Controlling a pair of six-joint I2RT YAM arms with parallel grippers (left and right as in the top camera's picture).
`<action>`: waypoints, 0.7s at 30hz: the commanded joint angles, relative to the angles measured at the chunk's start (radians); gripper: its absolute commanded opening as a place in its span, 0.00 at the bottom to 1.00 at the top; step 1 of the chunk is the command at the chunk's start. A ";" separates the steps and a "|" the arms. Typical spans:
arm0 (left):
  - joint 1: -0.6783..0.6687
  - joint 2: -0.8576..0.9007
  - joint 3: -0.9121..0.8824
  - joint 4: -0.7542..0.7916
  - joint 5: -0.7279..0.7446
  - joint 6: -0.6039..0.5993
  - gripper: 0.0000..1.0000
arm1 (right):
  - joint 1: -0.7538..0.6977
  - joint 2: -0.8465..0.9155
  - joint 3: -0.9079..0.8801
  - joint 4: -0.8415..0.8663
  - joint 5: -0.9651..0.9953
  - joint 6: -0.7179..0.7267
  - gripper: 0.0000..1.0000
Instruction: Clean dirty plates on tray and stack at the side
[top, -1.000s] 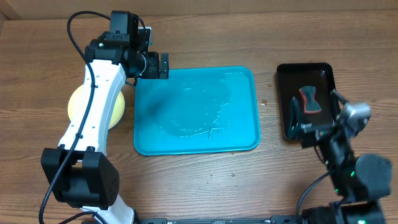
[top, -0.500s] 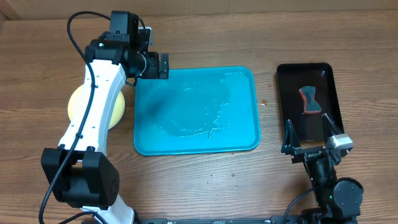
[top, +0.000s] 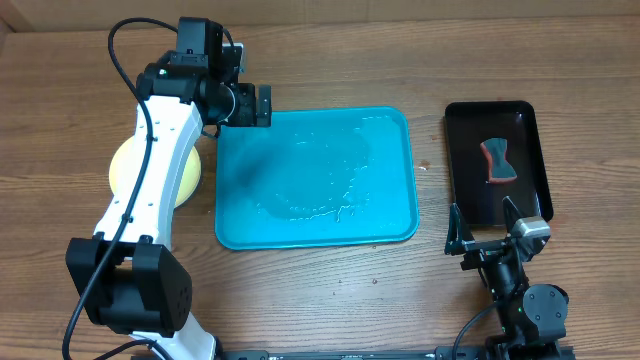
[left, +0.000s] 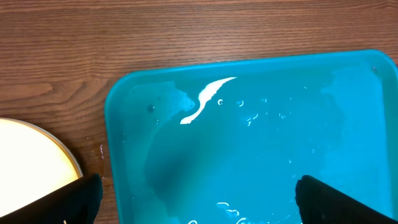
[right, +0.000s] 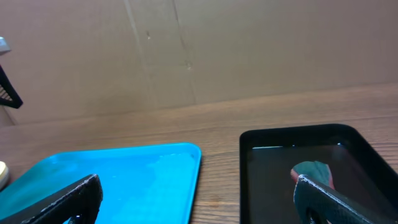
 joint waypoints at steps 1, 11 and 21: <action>-0.002 0.012 0.014 0.002 0.003 0.011 1.00 | 0.005 -0.009 -0.010 0.003 -0.011 0.029 1.00; -0.002 0.012 0.014 0.002 0.003 0.011 1.00 | 0.005 -0.009 -0.010 0.003 -0.011 0.029 1.00; -0.001 0.004 0.014 -0.001 -0.010 0.016 1.00 | 0.005 -0.009 -0.010 0.003 -0.011 0.029 1.00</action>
